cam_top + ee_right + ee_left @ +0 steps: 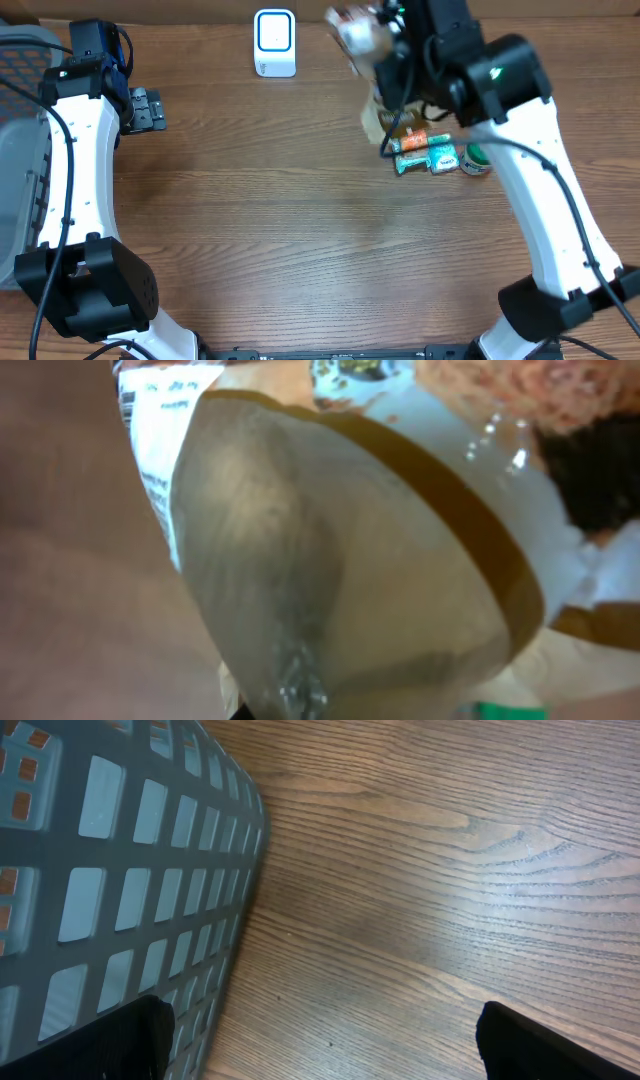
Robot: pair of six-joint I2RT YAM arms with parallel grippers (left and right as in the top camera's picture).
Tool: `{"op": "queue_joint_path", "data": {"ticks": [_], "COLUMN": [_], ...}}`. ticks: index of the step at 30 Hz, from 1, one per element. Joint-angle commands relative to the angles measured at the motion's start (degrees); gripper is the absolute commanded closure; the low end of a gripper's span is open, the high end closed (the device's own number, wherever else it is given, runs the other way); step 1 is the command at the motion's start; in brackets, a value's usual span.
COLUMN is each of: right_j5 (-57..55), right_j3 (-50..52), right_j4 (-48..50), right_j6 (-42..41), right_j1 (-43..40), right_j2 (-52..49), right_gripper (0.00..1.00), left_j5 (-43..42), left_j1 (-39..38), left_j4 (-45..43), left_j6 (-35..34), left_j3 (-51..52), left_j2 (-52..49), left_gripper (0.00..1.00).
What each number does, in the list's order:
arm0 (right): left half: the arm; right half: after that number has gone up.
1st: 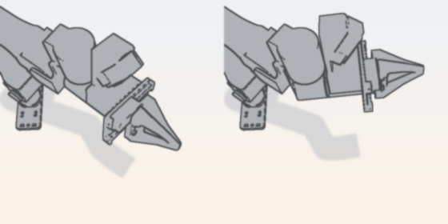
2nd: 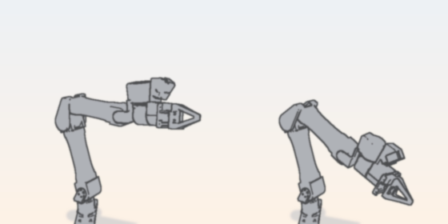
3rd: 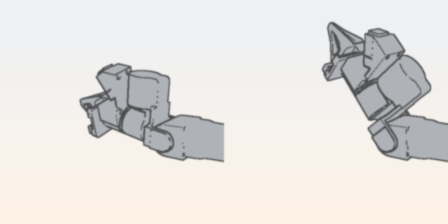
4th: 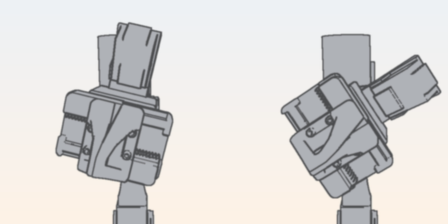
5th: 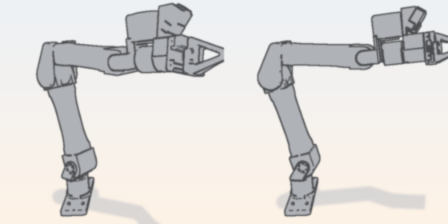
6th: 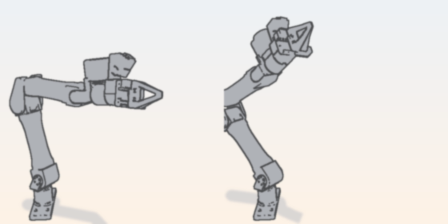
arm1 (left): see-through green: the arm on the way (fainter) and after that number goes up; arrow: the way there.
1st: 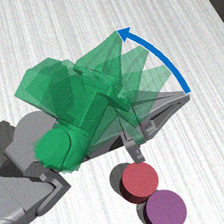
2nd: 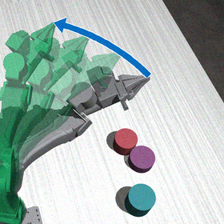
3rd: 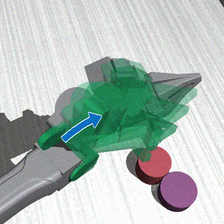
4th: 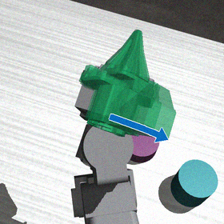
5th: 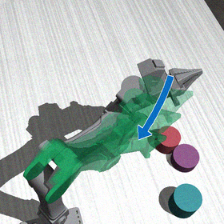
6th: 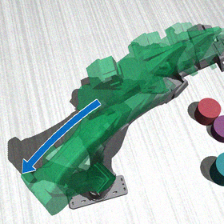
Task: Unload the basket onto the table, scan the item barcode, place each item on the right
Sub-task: 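Hold the bread bag at the scanner with the right gripper, then carry the bread bag right and release it beside the packets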
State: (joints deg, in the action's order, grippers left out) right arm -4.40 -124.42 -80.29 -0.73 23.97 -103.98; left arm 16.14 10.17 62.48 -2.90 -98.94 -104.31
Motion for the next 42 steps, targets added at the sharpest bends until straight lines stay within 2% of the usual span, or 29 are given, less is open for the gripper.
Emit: {"op": "queue_joint_path", "data": {"ticks": [1,6,13,21,22,24,27,31,37,42], "right_j5": [7.1,7.6,7.5,5.1,5.1,5.1,5.1,5.1,5.2,5.2], "right_j3": [3.0,12.5,27.3,36.1,36.4,36.7,36.7,36.5,32.6,25.2], "right_j4": [-2.7,-1.6,9.1,15.8,15.8,15.8,15.9,16.0,14.1,9.7], "right_j6": [-4.2,-4.2,-6.0,-9.8,-9.8,-9.7,-9.7,-9.2,-9.1,-9.1], "right_j1": [-2.3,-3.5,-3.8,-6.6,-6.9,-7.4,-7.9,-8.0,-8.0,-8.0], "right_j2": [-2.2,-2.3,-2.3,-2.4,-2.4,-2.4,-2.4,-2.4,-2.2,-1.0], "right_gripper": [0.96,0.96,0.96,0.96,0.95,0.78,0.70,0.55,0.52,0.49], "left_j5": [0.7,0.8,0.7,0.8,0.8,0.7,0.7,0.8,0.8,0.7], "left_j1": [0.3,0.3,0.3,0.3,0.3,0.3,0.3,0.3,0.3,0.3], "left_j4": [-0.2,-0.2,-0.2,-0.2,-0.2,-0.2,-0.2,-0.2,-0.2,-0.2], "left_j6": [0.5,0.6,0.6,0.5,0.6,0.5,0.5,0.6,0.6,0.5], "left_j3": [-0.7,-0.7,-0.7,-0.7,-0.7,-0.7,-0.7,-0.7,-0.7,-0.7], "left_j2": [-0.2,-0.2,-0.2,-0.2,-0.2,-0.2,-0.2,-0.2,-0.2,-0.2], "left_gripper": [0.01,0.00,0.01,0.00,0.01,0.00,0.00,0.00,0.00,0.00]}}
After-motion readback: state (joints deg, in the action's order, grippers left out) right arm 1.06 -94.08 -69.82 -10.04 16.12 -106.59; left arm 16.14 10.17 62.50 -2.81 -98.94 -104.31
